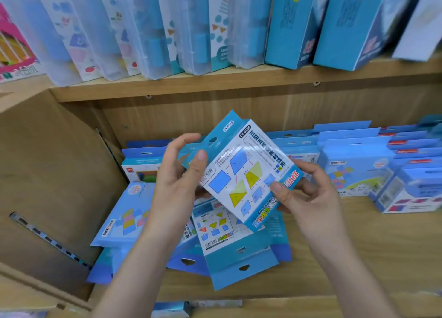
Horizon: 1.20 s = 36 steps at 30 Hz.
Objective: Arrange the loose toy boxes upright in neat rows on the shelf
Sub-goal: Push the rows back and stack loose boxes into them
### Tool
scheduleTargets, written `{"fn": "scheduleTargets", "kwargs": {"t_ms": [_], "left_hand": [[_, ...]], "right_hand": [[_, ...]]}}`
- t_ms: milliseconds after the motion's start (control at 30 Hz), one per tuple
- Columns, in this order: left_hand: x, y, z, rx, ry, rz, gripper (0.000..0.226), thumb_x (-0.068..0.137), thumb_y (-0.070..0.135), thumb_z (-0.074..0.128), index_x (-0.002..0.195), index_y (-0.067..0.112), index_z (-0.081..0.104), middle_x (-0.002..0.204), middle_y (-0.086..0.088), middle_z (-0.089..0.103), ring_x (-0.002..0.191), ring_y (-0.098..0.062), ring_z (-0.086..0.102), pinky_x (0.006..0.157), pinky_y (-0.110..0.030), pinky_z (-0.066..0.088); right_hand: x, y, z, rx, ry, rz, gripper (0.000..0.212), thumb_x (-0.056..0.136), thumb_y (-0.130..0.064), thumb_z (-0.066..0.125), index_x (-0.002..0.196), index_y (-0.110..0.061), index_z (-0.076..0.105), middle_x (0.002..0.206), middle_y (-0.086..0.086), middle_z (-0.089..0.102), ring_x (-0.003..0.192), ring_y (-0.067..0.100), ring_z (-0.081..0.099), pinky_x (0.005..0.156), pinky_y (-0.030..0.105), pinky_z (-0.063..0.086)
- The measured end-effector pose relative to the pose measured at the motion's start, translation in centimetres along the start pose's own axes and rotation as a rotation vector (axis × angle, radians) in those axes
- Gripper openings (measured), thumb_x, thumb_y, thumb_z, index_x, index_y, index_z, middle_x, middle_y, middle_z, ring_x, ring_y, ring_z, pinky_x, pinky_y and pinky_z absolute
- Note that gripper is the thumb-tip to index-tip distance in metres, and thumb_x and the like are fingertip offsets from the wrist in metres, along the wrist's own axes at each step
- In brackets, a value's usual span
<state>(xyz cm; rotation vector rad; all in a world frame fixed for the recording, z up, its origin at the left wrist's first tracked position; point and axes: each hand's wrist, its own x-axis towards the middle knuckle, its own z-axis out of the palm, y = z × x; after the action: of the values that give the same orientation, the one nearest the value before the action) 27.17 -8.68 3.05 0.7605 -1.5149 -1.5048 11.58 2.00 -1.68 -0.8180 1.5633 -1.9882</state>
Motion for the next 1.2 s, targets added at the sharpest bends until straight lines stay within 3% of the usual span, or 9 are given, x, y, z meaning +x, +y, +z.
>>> {"fn": "scheduleTargets", "kwargs": {"t_ms": [267,467,567,767,833,900,1000,1067,1200], "left_hand": [[-0.7,-1.7,4.1,0.093,-0.193,-0.052,0.045,0.077,0.006,0.07,0.116,0.027,0.062,0.091,0.01,0.074,0.078,-0.012,0.071,0.059,-0.02,0.055],[-1.6,-3.3,7.5,0.203,-0.321,-0.065,0.04,0.076,0.024,0.067,0.115,0.03,0.063,0.084,0.007,0.075,0.075,-0.015,0.07,0.061,-0.022,0.056],[-2.3,-3.9,9.3,0.224,-0.353,-0.084,0.037,0.083,0.017,0.065,0.118,0.028,0.062,0.087,0.009,0.075,0.077,-0.013,0.071,0.064,-0.024,0.057],[-4.0,-5.9,13.6,0.323,-0.354,-0.01,0.038,0.087,0.017,0.065,0.109,0.047,0.063,0.113,0.019,0.065,0.095,-0.003,0.065,0.083,-0.03,0.055],[-5.0,-6.4,15.0,0.445,-0.358,0.024,0.042,0.087,0.018,0.065,0.105,0.055,0.06,0.102,0.024,0.066,0.094,0.009,0.058,0.099,-0.024,0.044],[-5.8,-7.1,16.1,0.541,-0.343,0.055,0.047,0.088,0.018,0.065,0.1,0.063,0.058,0.093,0.007,0.071,0.096,0.007,0.057,0.106,-0.022,0.035],[-6.5,-8.2,17.3,0.585,-0.329,0.061,0.05,0.088,0.019,0.065,0.1,0.066,0.056,0.102,-0.006,0.062,0.086,-0.009,0.06,0.09,-0.018,0.046],[-6.6,-8.5,17.6,0.555,-0.305,0.044,0.046,0.088,0.014,0.064,0.105,0.056,0.056,0.105,-0.004,0.058,0.088,-0.001,0.058,0.078,-0.01,0.046],[-6.5,-8.5,17.5,0.445,-0.23,-0.018,0.039,0.09,0.011,0.061,0.107,0.047,0.06,0.111,0.008,0.061,0.094,0.005,0.057,0.083,-0.014,0.048]], "right_hand": [[-1.2,0.8,-4.4,0.03,0.135,0.07,0.04,0.065,-0.016,0.075,0.099,-0.024,0.055,0.088,0.005,0.074,0.076,0.018,0.072,0.062,0.033,0.059],[-2.8,1.4,-9.2,-0.031,0.185,0.149,0.036,0.07,-0.01,0.075,0.098,-0.019,0.055,0.089,0.009,0.074,0.078,0.021,0.071,0.074,0.04,0.059],[-3.2,1.5,-11.6,-0.045,0.188,0.18,0.035,0.074,-0.007,0.074,0.102,-0.016,0.055,0.089,0.009,0.074,0.082,0.021,0.071,0.077,0.041,0.058],[-2.9,2.0,-17.2,-0.265,0.046,0.224,0.028,0.083,-0.019,0.07,0.105,-0.028,0.055,0.096,-0.002,0.072,0.083,0.011,0.068,0.068,0.024,0.052],[-2.3,2.1,-19.2,-0.411,0.014,0.195,0.03,0.082,-0.021,0.07,0.107,-0.031,0.058,0.1,-0.003,0.069,0.088,0.014,0.066,0.071,0.025,0.051],[-1.6,1.8,-20.7,-0.522,-0.005,0.132,0.043,0.08,-0.022,0.073,0.118,-0.032,0.055,0.109,-0.008,0.062,0.097,0.01,0.061,0.075,0.025,0.05],[-0.6,0.8,-21.2,-0.55,-0.089,-0.003,0.061,0.08,-0.019,0.073,0.127,-0.045,0.045,0.118,-0.019,0.055,0.105,-0.001,0.055,0.072,0.02,0.05],[0.1,0.3,-20.8,-0.51,-0.182,-0.047,0.064,0.081,-0.016,0.071,0.124,-0.053,0.041,0.117,-0.023,0.054,0.105,-0.008,0.053,0.068,0.016,0.052],[1.2,-0.4,-20.3,-0.488,-0.297,-0.056,0.062,0.086,-0.016,0.067,0.122,-0.059,0.043,0.115,-0.024,0.059,0.099,-0.012,0.057,0.069,0.022,0.057]]}}
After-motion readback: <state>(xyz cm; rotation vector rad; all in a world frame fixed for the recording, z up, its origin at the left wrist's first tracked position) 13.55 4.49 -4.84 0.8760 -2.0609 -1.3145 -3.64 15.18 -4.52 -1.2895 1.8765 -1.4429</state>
